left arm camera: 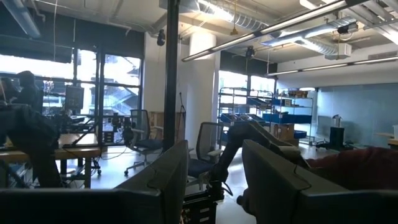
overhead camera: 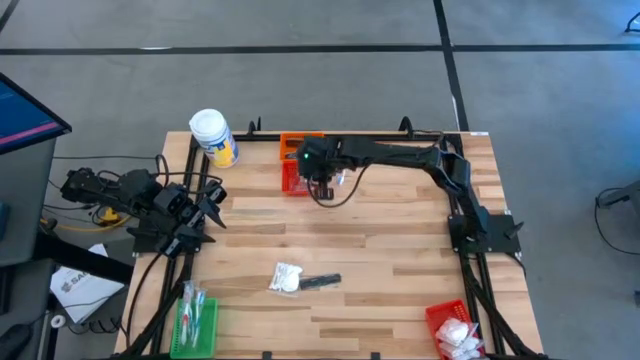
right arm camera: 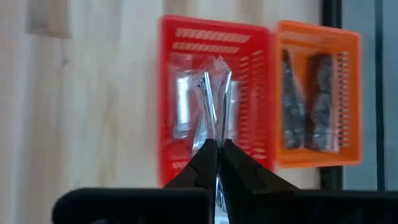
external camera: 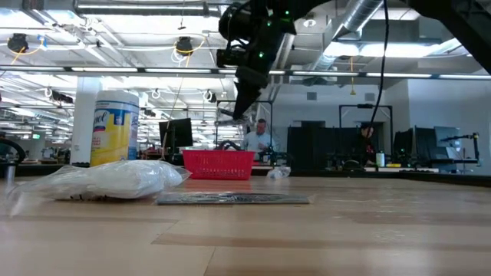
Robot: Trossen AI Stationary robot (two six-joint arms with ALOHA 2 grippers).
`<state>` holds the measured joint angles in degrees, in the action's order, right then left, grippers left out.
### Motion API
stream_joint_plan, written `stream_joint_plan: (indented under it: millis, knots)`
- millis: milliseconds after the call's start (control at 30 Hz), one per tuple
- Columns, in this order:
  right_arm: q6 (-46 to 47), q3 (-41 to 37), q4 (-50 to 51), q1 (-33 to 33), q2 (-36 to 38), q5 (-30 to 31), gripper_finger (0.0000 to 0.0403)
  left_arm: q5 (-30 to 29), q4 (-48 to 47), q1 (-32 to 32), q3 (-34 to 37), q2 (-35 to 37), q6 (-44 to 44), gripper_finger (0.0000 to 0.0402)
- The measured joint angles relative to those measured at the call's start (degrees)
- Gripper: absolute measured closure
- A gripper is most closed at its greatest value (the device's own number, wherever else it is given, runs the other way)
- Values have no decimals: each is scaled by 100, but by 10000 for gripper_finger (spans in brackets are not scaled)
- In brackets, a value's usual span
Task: Pick & Place Travel size toiletries
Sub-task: Put the nail cutter into the top red basket, then put the blue toothbrush into the green basket
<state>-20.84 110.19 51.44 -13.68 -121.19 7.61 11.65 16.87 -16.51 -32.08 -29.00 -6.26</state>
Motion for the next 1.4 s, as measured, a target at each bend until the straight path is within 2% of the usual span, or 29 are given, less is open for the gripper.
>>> stream_joint_plan:
  millis: [433,700,867,1100,1400]
  knots:
    - [-15,20,-793,-247,-180,-334,401,-1,-10,0,0,0,0,254]
    - [-147,-4,-653,-253,-813,-296,401,0,-21,-1,0,0,0,254]
    - [-168,-4,-507,-289,-946,-152,397,6,-21,-2,0,0,0,254]
    - [-216,0,-623,-301,-934,-132,373,1,-17,-2,0,0,0,254]
    - [-222,0,-748,-295,-935,-113,321,1,-18,-2,0,0,0,254]
